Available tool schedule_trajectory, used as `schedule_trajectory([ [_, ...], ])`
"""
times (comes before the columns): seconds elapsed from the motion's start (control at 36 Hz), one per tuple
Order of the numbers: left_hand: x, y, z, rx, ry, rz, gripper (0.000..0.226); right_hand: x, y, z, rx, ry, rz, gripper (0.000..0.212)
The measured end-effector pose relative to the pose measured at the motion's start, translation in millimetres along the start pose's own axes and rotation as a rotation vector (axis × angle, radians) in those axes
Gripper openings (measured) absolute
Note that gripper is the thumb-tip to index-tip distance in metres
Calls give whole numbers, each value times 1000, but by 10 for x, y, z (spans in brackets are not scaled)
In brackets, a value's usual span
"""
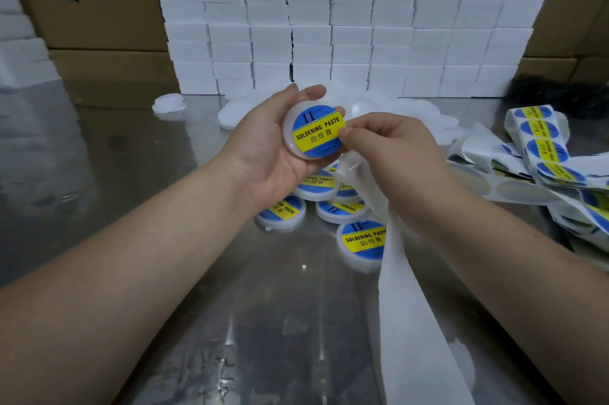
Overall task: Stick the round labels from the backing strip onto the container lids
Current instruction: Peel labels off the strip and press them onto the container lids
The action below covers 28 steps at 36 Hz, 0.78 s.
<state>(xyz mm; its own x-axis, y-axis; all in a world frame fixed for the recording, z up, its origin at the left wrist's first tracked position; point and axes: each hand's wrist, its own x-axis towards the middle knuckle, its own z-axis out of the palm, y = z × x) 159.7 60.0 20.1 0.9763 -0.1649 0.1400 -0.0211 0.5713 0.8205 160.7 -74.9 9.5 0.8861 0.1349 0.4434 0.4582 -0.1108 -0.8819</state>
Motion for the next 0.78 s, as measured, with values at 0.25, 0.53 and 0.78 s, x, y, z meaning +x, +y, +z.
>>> schedule_trajectory([
  [0.25, 26, -48, -29, -4, -59, 26, 15, -17, -20, -7, 23, -44, 8, 33],
  [0.53, 47, -98, -51, 63, -71, 70, 22, -22, -15, -14, -10, -64, 42, 27],
  [0.78, 42, -101, -46, 76, -63, 76, 25, -12, -19, -18, -26, -62, 63, 23],
])
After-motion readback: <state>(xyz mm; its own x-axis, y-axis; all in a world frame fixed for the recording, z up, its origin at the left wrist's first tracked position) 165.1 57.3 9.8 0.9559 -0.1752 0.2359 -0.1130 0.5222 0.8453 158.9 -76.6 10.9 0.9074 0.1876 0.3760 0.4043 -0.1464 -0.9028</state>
